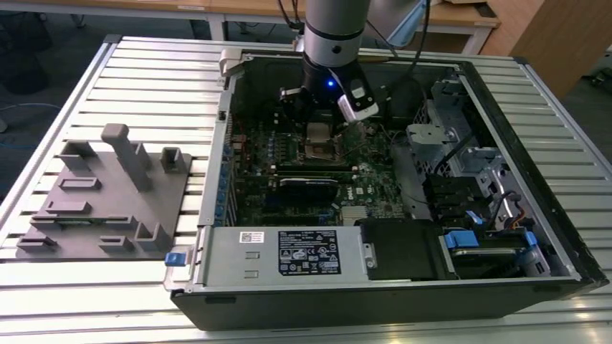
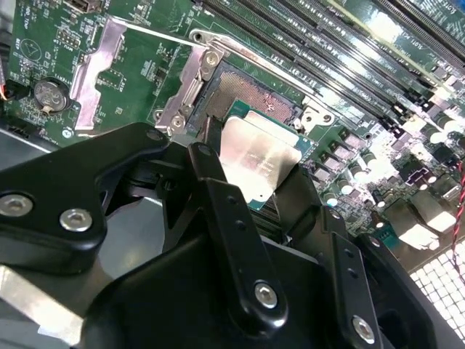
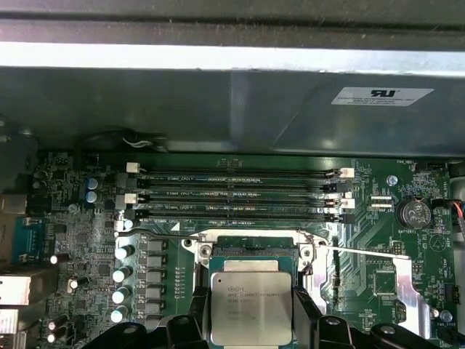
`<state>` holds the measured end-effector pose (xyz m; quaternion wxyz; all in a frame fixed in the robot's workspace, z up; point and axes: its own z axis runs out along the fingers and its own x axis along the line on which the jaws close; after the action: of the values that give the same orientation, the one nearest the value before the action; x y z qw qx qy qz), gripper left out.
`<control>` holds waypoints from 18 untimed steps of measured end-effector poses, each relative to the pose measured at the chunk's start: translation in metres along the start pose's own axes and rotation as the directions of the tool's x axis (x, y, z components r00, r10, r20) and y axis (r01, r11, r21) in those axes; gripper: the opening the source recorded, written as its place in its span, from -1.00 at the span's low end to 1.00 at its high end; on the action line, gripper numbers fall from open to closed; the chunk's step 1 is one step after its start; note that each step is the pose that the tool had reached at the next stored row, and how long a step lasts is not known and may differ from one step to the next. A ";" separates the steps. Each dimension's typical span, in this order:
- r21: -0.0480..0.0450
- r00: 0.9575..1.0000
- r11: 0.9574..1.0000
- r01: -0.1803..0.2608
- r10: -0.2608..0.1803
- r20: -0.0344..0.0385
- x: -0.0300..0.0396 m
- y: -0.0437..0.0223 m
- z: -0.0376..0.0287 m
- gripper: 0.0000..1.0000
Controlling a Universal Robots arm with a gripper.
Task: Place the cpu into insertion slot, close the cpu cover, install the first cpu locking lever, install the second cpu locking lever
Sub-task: 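Place the cpu into insertion slot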
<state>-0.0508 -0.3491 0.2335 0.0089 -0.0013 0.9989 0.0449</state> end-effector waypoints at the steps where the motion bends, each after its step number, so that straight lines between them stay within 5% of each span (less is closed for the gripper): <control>1: 0.000 1.000 1.000 0.000 0.000 0.000 0.0000 0.0000 0.0000 0.08; 4: 0.000 1.000 1.000 -0.013 0.013 0.001 0.0000 0.0000 0.0005 0.08; 8: 0.001 0.997 0.997 -0.082 0.082 0.008 0.0000 -0.0001 0.0017 0.08; 18: 0.001 0.973 0.973 -0.231 0.230 0.021 0.0001 -0.0003 0.0033 0.08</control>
<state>-0.0508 -0.3491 0.2301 0.0141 0.1151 0.9923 0.0437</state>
